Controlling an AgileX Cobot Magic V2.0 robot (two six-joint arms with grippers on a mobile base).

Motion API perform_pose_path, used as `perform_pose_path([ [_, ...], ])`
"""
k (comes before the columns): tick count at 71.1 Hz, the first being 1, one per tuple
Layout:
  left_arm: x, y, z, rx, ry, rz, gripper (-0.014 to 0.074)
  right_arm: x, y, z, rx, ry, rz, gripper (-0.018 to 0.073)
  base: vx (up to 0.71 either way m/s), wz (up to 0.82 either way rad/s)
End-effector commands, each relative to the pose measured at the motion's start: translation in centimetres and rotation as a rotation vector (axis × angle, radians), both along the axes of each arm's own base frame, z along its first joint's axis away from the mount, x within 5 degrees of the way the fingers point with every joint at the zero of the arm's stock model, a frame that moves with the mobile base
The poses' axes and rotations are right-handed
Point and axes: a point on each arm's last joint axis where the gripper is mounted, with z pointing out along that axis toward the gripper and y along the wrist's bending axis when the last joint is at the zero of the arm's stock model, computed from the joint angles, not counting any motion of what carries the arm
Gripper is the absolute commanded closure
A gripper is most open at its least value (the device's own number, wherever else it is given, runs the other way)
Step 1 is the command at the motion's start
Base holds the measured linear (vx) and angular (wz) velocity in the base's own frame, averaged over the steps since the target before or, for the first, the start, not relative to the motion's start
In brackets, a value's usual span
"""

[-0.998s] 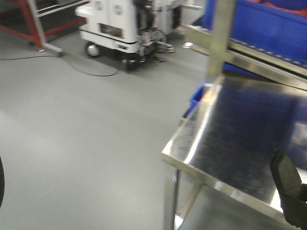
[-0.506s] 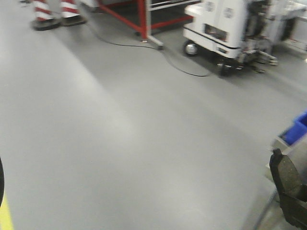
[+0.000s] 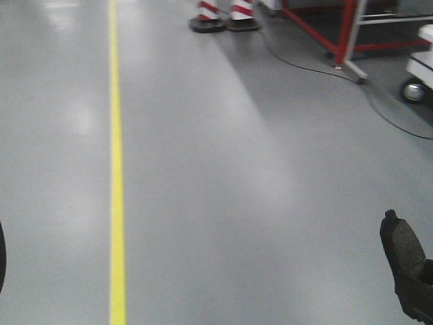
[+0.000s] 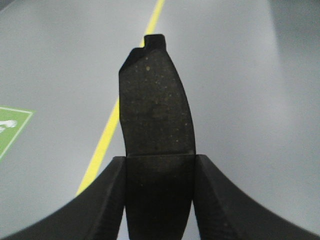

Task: Move and align brake pads A on conveyor
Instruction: 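Drive along the yellow-lined aisle toward the red-and-white cones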

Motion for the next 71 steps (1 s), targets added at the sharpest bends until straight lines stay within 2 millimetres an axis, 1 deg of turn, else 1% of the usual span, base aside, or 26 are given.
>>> perform_pose_path([
  [1,0.30,-0.16,1.52,-0.041,-0.101,-0.002,0.0379,0.31,0.12,1.71,0.037,-0.111,0.003,0.0517,0.03,0.75],
  [14,0.30,-0.16,1.52,-0.041,-0.100,-0.002,0.0379,0.31,0.12,1.71,0.037,-0.111,0.003,0.0517,0.03,0.69],
  [26,0.30,-0.15,1.51,-0.041,-0.099,-0.001,0.0379,0.31,0.12,1.71,0.037,-0.111,0.003,0.0517,0.06,0.45],
  [52,0.30,-0.15,1.50,-0.040,-0.098,-0.001,0.0379,0.31,0.12,1.71,0.037,-0.111,0.003,0.0517,0.14,0.21],
  [71,0.30,-0.15,1.50,-0.040,-0.098,-0.001,0.0379,0.31,0.12,1.71,0.037,-0.111,0.003,0.0517,0.28,0.09],
])
